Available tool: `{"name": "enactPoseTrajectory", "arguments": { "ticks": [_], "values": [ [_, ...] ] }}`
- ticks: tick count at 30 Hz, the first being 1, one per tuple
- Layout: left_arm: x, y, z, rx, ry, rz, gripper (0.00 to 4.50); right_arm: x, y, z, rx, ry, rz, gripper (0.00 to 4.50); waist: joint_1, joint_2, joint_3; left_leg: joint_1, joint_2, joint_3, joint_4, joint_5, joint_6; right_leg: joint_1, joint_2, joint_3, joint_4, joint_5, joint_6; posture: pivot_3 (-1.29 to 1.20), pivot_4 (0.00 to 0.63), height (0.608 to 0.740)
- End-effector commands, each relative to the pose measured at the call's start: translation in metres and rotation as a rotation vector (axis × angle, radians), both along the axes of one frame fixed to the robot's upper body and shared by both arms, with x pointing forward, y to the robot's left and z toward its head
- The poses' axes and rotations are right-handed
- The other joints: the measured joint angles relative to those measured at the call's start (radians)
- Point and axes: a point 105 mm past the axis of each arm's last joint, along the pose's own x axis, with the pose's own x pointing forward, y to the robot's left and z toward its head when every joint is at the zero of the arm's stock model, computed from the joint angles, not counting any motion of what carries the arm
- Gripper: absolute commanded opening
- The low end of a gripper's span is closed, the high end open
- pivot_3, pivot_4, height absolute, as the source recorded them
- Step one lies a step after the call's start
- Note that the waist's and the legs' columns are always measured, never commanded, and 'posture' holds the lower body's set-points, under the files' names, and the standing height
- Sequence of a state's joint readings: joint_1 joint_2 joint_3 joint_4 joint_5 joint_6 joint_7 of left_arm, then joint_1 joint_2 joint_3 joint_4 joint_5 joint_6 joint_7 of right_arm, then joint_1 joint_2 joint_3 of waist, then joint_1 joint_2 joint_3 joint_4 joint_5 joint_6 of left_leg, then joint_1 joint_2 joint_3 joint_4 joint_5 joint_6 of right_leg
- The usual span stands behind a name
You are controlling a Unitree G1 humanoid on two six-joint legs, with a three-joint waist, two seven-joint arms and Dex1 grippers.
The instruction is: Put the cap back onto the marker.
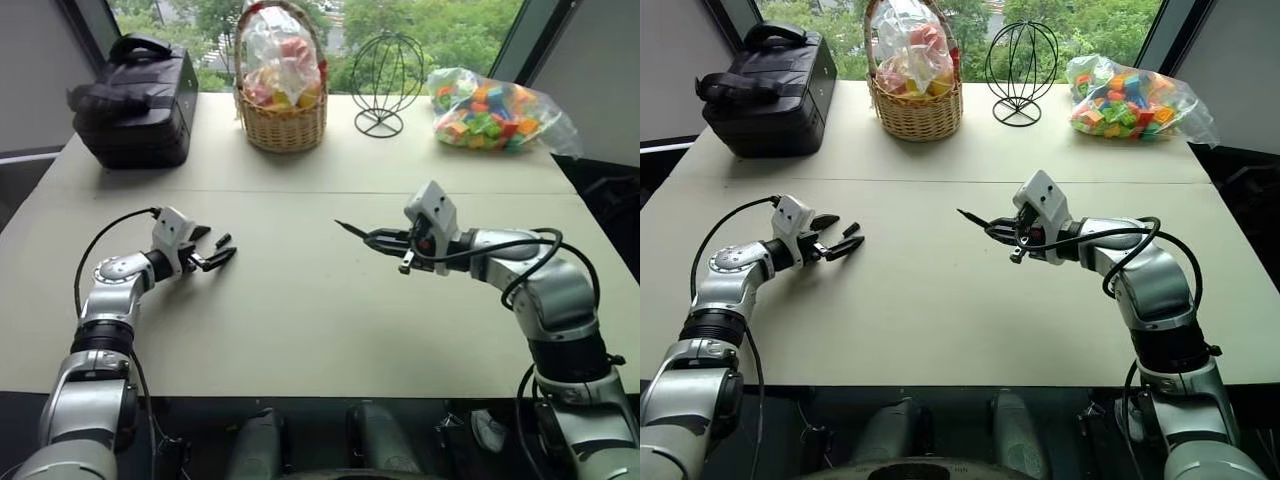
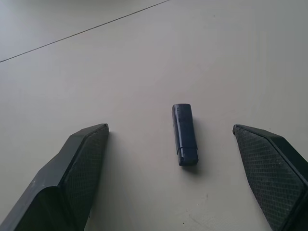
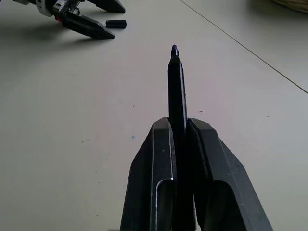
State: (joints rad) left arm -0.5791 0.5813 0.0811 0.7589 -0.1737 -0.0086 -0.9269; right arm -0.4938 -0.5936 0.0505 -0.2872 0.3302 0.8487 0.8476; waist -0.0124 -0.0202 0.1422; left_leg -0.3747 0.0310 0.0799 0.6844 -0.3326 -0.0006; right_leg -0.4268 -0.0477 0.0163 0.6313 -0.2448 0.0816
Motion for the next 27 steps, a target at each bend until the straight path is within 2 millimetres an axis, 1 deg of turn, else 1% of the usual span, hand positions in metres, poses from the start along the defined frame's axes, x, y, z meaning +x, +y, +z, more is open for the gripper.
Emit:
{"name": "enactPoseTrajectory", "arguments": {
  "ticks": [1,4,7,8,9,10,13,14,18,21,24,25,27],
  "values": [
    [0.000,-0.002,0.000,0.024,0.014,-0.025,4.33,-0.004,0.002,0.012,0.002,-0.051,0.012,0.04,0.000,0.000,0.000,0.000,0.000,0.000,0.000,0.000,0.000,0.000,0.000,0.000,0.000,0.000,0.000,0.00,0.150,0.740],
    [-0.002,-0.003,-0.003,0.036,0.037,-0.041,4.33,-0.003,0.001,0.012,0.006,-0.052,0.003,0.04,0.000,0.000,0.000,0.000,0.000,0.000,0.000,0.000,0.000,0.000,0.000,0.000,0.000,0.000,0.000,0.00,0.150,0.740],
    [-0.002,-0.003,-0.004,0.031,0.044,-0.045,3.52,-0.003,0.001,0.012,0.009,-0.053,-0.004,0.00,0.000,0.000,0.000,0.000,0.000,0.000,0.000,0.000,0.000,0.000,0.000,0.000,0.000,0.000,0.000,0.00,0.150,0.740],
    [-0.002,-0.003,-0.004,0.031,0.044,-0.046,3.11,-0.003,0.000,0.011,0.010,-0.052,-0.006,0.00,0.000,0.000,0.000,0.000,0.000,0.000,0.000,0.000,0.000,0.000,0.000,0.000,0.000,0.000,0.000,0.00,0.150,0.740],
    [-0.002,-0.003,-0.004,0.032,0.045,-0.043,2.46,-0.002,-0.001,0.011,0.010,-0.053,-0.009,0.00,0.000,0.000,0.000,0.000,0.000,0.000,0.000,0.000,0.000,0.000,0.000,0.000,0.000,0.000,0.000,0.00,0.150,0.740],
    [-0.002,-0.002,-0.004,0.033,0.045,-0.041,2.02,-0.002,-0.001,0.011,0.010,-0.052,-0.011,0.00,0.001,0.000,0.000,0.000,0.000,0.000,0.000,0.000,0.000,0.000,0.000,0.000,0.000,0.000,0.000,0.00,0.150,0.740],
    [-0.003,-0.001,-0.005,0.035,0.046,-0.036,0.37,-0.002,-0.003,0.011,0.008,-0.053,-0.017,0.00,0.000,0.000,0.000,0.000,0.000,0.000,0.000,0.000,0.000,0.000,0.000,0.000,0.000,0.000,0.000,0.00,0.150,0.740],
    [-0.003,0.000,-0.005,0.038,0.045,-0.035,0.03,-0.001,-0.003,0.010,0.007,-0.053,-0.018,0.00,0.000,0.000,0.000,0.000,0.000,0.000,0.000,0.000,0.000,0.000,0.000,0.000,0.000,0.000,0.000,0.00,0.150,0.740],
    [0.001,0.000,0.002,0.052,0.020,-0.038,0.03,0.000,-0.008,0.009,-0.012,-0.056,-0.022,0.00,0.001,0.000,0.000,0.000,0.000,0.000,0.000,0.000,0.000,0.000,0.000,0.000,0.000,0.000,0.000,0.00,0.150,0.740],
    [0.006,-0.012,0.022,0.060,-0.026,-0.118,0.03,0.005,-0.015,0.009,-0.080,-0.083,0.003,0.00,0.003,0.000,0.000,0.000,0.000,0.000,0.000,0.000,0.000,0.000,0.000,0.000,0.000,0.000,0.000,0.00,0.150,0.740],
    [0.011,-0.038,0.054,0.112,-0.101,-0.286,0.03,0.013,-0.022,0.014,-0.170,-0.127,0.063,0.00,0.002,-0.001,0.001,-0.001,-0.001,0.000,0.000,0.000,0.000,0.000,0.000,0.000,-0.001,0.000,0.000,0.00,0.150,0.740],
    [0.012,-0.043,0.060,0.126,-0.118,-0.321,0.03,0.016,-0.023,0.015,-0.186,-0.134,0.076,0.00,0.002,-0.001,0.001,-0.001,-0.003,0.000,0.000,0.000,0.000,0.000,0.000,0.000,-0.001,0.000,0.000,0.00,0.150,0.740],
    [0.013,-0.062,0.081,0.184,-0.180,-0.439,0.03,0.024,-0.027,0.019,-0.224,-0.154,0.107,0.00,0.000,-0.001,0.001,-0.001,-0.003,0.000,0.000,0.000,0.000,0.000,0.001,0.000,-0.002,0.000,0.000,0.00,0.150,0.740]
  ]
}}
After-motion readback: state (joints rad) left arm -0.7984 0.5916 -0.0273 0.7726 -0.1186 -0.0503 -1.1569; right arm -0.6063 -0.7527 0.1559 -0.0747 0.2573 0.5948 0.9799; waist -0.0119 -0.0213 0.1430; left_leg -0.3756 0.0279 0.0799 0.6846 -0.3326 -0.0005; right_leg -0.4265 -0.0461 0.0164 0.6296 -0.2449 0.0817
